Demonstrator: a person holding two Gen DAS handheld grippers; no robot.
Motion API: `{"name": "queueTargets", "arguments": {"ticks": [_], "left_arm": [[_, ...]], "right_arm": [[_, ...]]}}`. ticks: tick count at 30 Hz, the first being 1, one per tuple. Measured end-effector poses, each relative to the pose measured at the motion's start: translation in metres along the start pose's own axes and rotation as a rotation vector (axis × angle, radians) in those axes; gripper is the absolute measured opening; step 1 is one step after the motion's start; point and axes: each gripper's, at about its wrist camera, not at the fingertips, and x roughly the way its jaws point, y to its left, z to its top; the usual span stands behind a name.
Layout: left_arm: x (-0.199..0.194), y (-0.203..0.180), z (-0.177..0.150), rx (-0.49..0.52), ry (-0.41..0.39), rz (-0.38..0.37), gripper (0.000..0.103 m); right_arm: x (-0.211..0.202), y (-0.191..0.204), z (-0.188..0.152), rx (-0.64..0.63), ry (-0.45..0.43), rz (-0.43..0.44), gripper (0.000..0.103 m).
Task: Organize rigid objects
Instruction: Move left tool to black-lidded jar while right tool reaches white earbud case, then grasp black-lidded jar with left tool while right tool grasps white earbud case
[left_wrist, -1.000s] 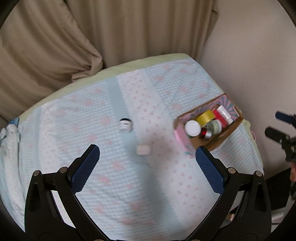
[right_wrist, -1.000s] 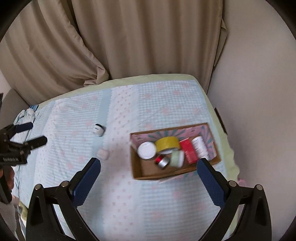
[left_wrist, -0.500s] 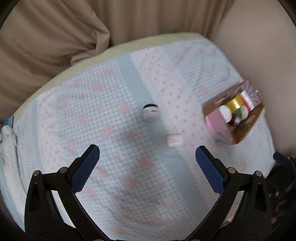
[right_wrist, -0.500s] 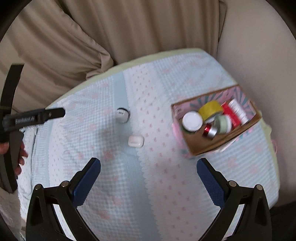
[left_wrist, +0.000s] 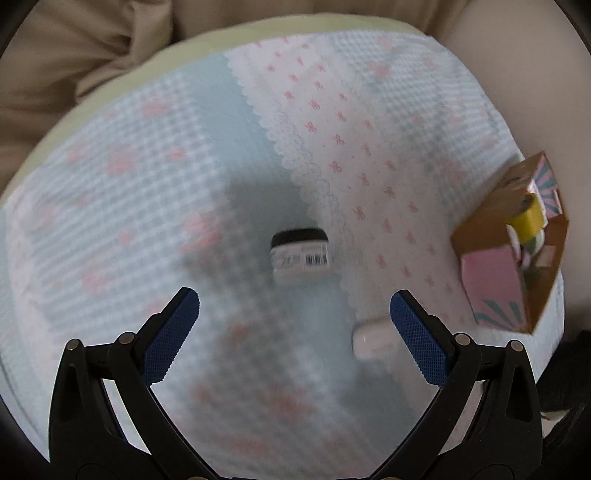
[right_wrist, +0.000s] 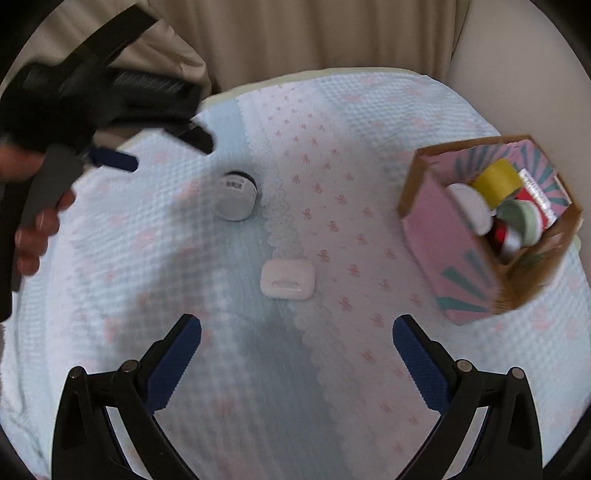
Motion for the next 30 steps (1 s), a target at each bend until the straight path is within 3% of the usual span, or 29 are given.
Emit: {"name": "queueTargets", "arguments": {"ticks": [4, 6, 12, 14, 16, 17, 20, 22, 30], "left_arm": [[0.048, 0.0, 0.007, 0.016, 0.027, -0.024, 0.101], [0.071, 0.001, 0.007, 0.019, 0.045, -0.03, 0.095], [0.104, 0.004, 0.005, 0.001, 0.035, -0.055, 0.092], [0.109, 0.003, 0.005, 0.008, 0.021, -0.05, 0.092], [0.111, 0.001, 0.005, 0.017, -0.003, -0.044, 0.092], [0.11, 0.001, 0.005, 0.018, -0.012, -0.042, 0.09], [0.108, 0.002, 0.007, 0.005, -0.033, -0.03, 0.072], [0.105, 0.002, 0.008, 0.002, -0.05, -0.069, 0.056], [0.101, -0.001, 0.009, 0.015, -0.062, -0.049, 0.056]], "right_arm": [[0.048, 0.013, -0.007, 0.033, -0.004, -0.044, 0.098], [0.069, 0.015, -0.009, 0.055, 0.0, -0.052, 0.098], [0.104, 0.018, -0.004, 0.076, -0.04, -0.095, 0.097], [0.113, 0.018, -0.002, 0.085, -0.038, -0.087, 0.097], [0.12, 0.016, 0.0, 0.095, -0.03, -0.098, 0.087], [0.121, 0.015, 0.0, 0.097, -0.033, -0.109, 0.087], [0.119, 0.016, 0.001, 0.099, -0.044, -0.13, 0.074], [0.118, 0.017, 0.002, 0.093, -0.045, -0.149, 0.057], [0.121, 0.012, 0.011, 0.111, -0.035, -0.122, 0.056]]}}
